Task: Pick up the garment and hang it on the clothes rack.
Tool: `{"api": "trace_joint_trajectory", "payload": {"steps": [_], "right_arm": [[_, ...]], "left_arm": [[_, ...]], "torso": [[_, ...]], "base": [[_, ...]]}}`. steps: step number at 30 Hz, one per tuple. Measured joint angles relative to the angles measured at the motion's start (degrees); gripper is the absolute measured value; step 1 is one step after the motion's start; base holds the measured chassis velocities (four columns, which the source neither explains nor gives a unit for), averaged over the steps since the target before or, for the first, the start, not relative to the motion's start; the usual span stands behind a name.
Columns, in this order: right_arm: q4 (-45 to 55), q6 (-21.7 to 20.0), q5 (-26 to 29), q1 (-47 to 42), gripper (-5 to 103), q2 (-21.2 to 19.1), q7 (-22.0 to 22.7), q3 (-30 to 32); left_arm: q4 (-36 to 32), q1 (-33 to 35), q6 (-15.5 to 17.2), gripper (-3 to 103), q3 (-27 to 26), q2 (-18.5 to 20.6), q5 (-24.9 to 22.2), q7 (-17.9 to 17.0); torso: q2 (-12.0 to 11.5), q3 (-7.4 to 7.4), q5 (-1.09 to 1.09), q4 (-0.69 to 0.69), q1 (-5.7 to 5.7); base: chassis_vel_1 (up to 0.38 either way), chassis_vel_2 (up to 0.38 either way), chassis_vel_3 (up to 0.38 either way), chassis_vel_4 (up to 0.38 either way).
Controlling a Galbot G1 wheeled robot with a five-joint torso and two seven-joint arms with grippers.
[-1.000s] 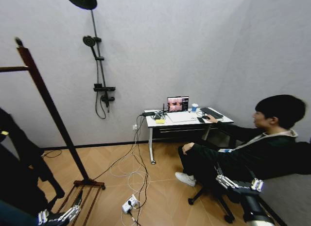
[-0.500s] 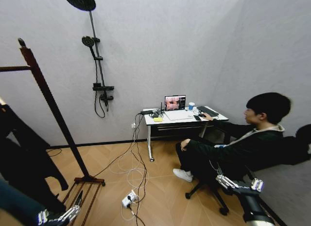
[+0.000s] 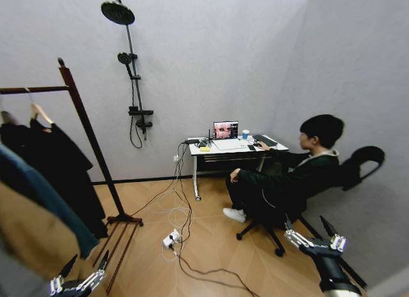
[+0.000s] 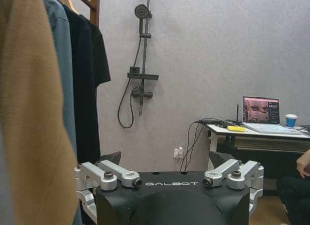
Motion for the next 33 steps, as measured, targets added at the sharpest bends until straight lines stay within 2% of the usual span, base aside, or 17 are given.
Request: {"api": "trace_joint_trajectory", "payload": {"steps": [1,2,6,9,11,12,14,16,17,18,19,23,25,28,29,31,33], "right_arm": [[0.0,0.0,0.0,0.0,100,0.0,0.0,0.0],[-0.01,-0.01,0.0,0.0,100,0.0,0.0,0.0],[0.01,0.0,0.0,0.0,100,0.0,0.0,0.0],[-0.01,-0.01,0.0,0.01,100,0.0,0.0,0.0],[0.01,0.0,0.0,0.0,100,0.0,-0.01,0.0],[0.01,0.0,0.0,0.0,100,0.0,-0.01,0.0],[-0.01,-0.01,0.0,0.01,100,0.0,0.0,0.01],[0.0,0.0,0.0,0.0,100,0.0,-0.01,0.0],[0.01,0.0,0.0,0.01,100,0.0,-0.01,0.0],[0.01,0.0,0.0,0.01,100,0.0,-0.01,0.0],[-0.01,-0.01,0.01,0.01,100,0.0,-0.01,-0.01],[0.01,0.0,0.0,0.01,100,0.0,0.0,0.01],[-0.01,0.0,0.0,0.01,100,0.0,-0.01,0.0],[0.01,0.0,0.0,0.0,100,0.0,-0.01,-0.01],[0.0,0.0,0.0,0.0,100,0.01,-0.01,0.0],[-0.01,-0.01,0.01,0.01,100,0.0,0.0,0.0],[0.0,0.0,0.0,-0.01,100,0.0,-0.01,0.0]], "left_arm": [[0.0,0.0,0.0,100,0.0,0.0,0.0,0.0],[-0.01,0.0,0.0,100,-0.01,0.0,0.0,-0.01],[0.0,0.0,0.0,100,0.0,0.0,0.0,-0.03],[-0.01,0.0,0.0,100,0.0,0.0,0.0,-0.01],[0.0,0.0,0.0,100,0.0,0.0,0.0,0.01],[0.0,0.0,0.0,100,0.0,0.0,0.0,0.01],[0.0,0.0,-0.01,100,0.0,0.0,0.0,0.01],[0.0,0.0,0.0,100,-0.02,0.01,0.0,-0.03],[0.0,-0.01,0.0,100,0.0,0.0,0.0,0.0],[0.0,-0.01,0.0,100,0.0,0.0,0.0,0.0],[-0.01,-0.01,0.0,100,-0.01,0.01,0.0,-0.01],[0.0,0.0,0.0,100,0.0,0.0,0.0,-0.01],[-0.01,-0.01,0.0,100,0.0,0.0,0.0,-0.01],[0.0,0.0,0.0,100,-0.01,0.0,0.0,-0.03],[-0.01,-0.01,0.0,100,-0.01,0.0,0.0,-0.01],[-0.01,0.0,0.0,100,0.0,0.0,0.0,0.01],[0.0,0.0,0.0,100,-0.01,0.0,0.0,-0.03]], "torso": [[0.0,0.0,0.0,0.0,0.0],[0.0,0.0,0.16,-0.01,0.0],[0.01,-0.01,0.02,-0.01,-0.01],[-0.01,0.02,0.16,0.0,0.01],[-0.01,0.01,-0.03,0.0,0.03],[-0.01,0.01,-0.03,0.0,0.03],[-0.01,0.02,0.15,0.0,0.02],[-0.02,0.02,0.1,-0.01,0.05],[-0.01,0.01,-0.03,0.0,0.03],[-0.01,0.01,-0.03,0.0,0.03],[0.0,0.0,0.16,-0.01,0.01],[-0.01,0.01,-0.02,0.0,0.03],[-0.02,0.02,0.15,-0.01,0.02],[-0.01,0.01,-0.01,0.0,0.03],[0.0,0.0,0.11,-0.01,0.0],[-0.01,0.01,0.16,-0.01,0.02],[0.03,-0.03,0.02,0.01,-0.03]], "base": [[0.384,-0.392,-0.326,0.358],[0.418,-0.363,-0.384,0.358],[0.38,-0.36,-0.378,0.367],[0.359,-0.352,-0.363,0.346],[0.347,-0.366,-0.349,0.351],[0.302,-0.366,-0.349,0.344],[0.361,-0.33,-0.362,0.336],[0.357,-0.344,-0.317,0.409],[0.335,-0.35,-0.317,0.337],[0.335,-0.35,-0.317,0.337],[0.335,-0.332,-0.333,0.337],[0.349,-0.355,-0.369,0.381],[0.359,-0.341,-0.374,0.33],[0.354,-0.361,-0.35,0.354],[0.362,-0.324,-0.309,0.371],[0.362,-0.298,-0.334,0.339],[0.233,-0.263,-0.236,0.301]]}}
